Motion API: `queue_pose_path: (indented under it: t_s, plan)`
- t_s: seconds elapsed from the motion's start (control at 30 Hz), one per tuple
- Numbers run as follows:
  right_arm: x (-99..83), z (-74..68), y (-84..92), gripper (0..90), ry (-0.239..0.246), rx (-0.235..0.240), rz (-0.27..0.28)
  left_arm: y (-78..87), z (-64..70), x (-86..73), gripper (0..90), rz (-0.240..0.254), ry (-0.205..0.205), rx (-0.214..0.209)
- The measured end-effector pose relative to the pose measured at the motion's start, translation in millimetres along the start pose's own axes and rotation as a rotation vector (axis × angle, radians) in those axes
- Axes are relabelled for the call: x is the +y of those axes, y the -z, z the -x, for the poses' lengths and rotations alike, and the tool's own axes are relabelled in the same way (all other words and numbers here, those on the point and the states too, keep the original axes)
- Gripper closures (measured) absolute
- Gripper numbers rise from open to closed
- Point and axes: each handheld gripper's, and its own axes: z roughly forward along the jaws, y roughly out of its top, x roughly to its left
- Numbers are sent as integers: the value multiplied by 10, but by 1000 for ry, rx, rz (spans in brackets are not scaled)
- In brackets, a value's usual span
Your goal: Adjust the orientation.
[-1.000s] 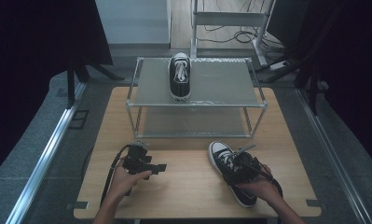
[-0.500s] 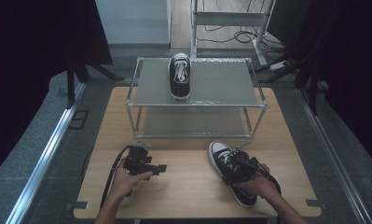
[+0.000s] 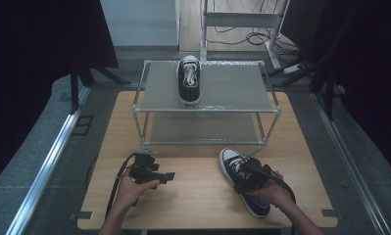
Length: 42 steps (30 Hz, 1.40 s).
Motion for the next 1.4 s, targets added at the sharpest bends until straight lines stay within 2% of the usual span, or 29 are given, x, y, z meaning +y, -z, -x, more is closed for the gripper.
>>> queue_pose_path:
  t_s: [0.2, 0.4, 0.6, 0.8, 0.87, 1.0, 1.4]
  plan:
    - [-26, 36, 27, 106, -27, 18, 27, 5, -10, -8, 211, 1, 3, 1]
    - [-44, 116, 89, 118, -34, 78, 39, 19, -31, -10, 212, 3, 6, 1]
    - [-70, 129, 378, 118, -17, 95, 109, 11, -33, -12, 213, 3, 8, 2]
    - [-54, 116, 650, 118, 31, 125, 156, 8, -30, -14, 213, 2, 8, 0]
    - [-39, 101, 718, 118, 53, 124, 169, 6, -32, -13, 213, 2, 8, 1]
    - [1, 91, 845, 118, 63, 144, 196, 3, -35, -16, 213, 3, 11, 0]
    - [160, 62, 1211, 119, 94, 147, 252, -3, -46, -23, 213, -2, 13, -4]
